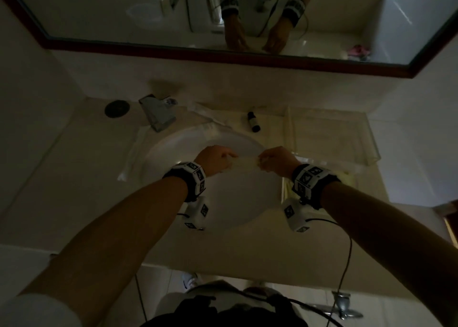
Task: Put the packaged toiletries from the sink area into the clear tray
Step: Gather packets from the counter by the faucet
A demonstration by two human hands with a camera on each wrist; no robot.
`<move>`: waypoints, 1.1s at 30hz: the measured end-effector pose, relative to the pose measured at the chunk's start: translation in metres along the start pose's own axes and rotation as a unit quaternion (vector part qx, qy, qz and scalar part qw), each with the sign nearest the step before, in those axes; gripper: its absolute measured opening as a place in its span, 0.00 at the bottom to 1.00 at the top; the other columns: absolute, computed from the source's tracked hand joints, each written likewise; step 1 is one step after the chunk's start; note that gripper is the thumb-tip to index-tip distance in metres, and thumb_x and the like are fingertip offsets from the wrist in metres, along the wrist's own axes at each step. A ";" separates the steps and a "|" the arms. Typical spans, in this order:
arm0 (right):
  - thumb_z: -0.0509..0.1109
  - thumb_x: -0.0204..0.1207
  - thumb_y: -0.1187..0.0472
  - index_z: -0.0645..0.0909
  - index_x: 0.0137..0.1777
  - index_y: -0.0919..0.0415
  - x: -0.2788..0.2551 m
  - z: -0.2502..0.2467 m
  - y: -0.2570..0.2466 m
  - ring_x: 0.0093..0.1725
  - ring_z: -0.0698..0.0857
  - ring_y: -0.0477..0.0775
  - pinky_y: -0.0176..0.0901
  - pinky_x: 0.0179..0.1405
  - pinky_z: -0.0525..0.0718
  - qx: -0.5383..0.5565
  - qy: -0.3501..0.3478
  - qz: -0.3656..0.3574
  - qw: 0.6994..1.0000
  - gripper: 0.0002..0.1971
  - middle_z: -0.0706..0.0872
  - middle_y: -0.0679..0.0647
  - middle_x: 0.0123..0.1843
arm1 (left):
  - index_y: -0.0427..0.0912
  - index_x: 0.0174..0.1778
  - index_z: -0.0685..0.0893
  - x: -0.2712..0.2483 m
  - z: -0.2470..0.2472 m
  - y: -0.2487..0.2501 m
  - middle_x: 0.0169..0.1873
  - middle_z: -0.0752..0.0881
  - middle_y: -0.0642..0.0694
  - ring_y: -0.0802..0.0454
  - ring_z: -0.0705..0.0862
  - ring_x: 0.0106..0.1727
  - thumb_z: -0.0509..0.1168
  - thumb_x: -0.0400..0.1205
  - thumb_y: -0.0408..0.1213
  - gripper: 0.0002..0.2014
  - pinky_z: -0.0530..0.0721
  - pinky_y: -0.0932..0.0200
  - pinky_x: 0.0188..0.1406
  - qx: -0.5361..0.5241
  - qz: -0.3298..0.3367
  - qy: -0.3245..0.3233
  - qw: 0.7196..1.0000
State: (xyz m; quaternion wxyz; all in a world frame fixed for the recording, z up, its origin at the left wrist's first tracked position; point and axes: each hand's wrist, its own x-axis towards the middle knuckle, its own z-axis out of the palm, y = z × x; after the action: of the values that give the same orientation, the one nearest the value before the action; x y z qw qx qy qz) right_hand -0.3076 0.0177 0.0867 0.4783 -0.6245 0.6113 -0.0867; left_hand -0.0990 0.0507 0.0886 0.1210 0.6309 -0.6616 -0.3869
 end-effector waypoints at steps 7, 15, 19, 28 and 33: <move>0.69 0.76 0.66 0.88 0.54 0.66 -0.030 -0.049 0.050 0.33 0.78 0.47 0.44 0.43 0.77 0.026 0.055 0.034 0.998 0.09 0.83 0.53 0.35 | 0.47 0.60 0.84 0.021 0.042 0.058 0.52 0.87 0.42 0.45 0.85 0.51 0.62 0.80 0.33 0.15 0.86 0.50 0.55 0.005 0.021 -0.005 1.000; 0.64 0.76 0.69 0.84 0.57 0.53 -0.051 -0.093 0.100 0.37 0.81 0.51 0.35 0.28 0.76 -0.020 0.096 0.058 0.993 0.15 0.84 0.56 0.45 | 0.45 0.59 0.85 0.042 0.089 0.102 0.52 0.86 0.39 0.44 0.85 0.52 0.62 0.79 0.32 0.14 0.85 0.52 0.55 0.012 0.044 -0.022 0.999; 0.65 0.77 0.68 0.82 0.57 0.54 -0.057 -0.106 0.122 0.45 0.82 0.56 0.41 0.40 0.79 -0.014 0.130 0.070 0.989 0.13 0.83 0.57 0.50 | 0.49 0.60 0.85 0.052 0.108 0.118 0.52 0.87 0.41 0.44 0.86 0.52 0.62 0.79 0.34 0.15 0.85 0.51 0.54 0.021 0.053 -0.027 0.998; 0.69 0.75 0.67 0.83 0.44 0.52 -0.059 -0.120 0.153 0.35 0.82 0.51 0.40 0.36 0.84 -0.003 0.109 0.086 0.990 0.08 0.84 0.53 0.38 | 0.50 0.61 0.83 0.064 0.133 0.134 0.51 0.80 0.49 0.53 0.79 0.50 0.62 0.76 0.29 0.19 0.78 0.59 0.48 0.073 0.068 -0.061 0.993; 0.71 0.75 0.68 0.85 0.46 0.57 -0.063 -0.120 0.159 0.31 0.80 0.46 0.30 0.24 0.77 -0.034 0.040 0.105 0.993 0.06 0.82 0.51 0.35 | 0.49 0.56 0.87 0.063 0.137 0.136 0.53 0.87 0.44 0.47 0.84 0.53 0.60 0.76 0.28 0.18 0.83 0.55 0.55 0.130 0.070 -0.122 0.982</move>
State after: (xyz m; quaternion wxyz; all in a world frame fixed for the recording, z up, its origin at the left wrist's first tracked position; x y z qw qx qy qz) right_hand -0.5141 0.0447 0.0684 0.4388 -0.5688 0.6945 -0.0398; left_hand -0.2990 0.0289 0.0664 -0.0168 0.5418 -0.7582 -0.3622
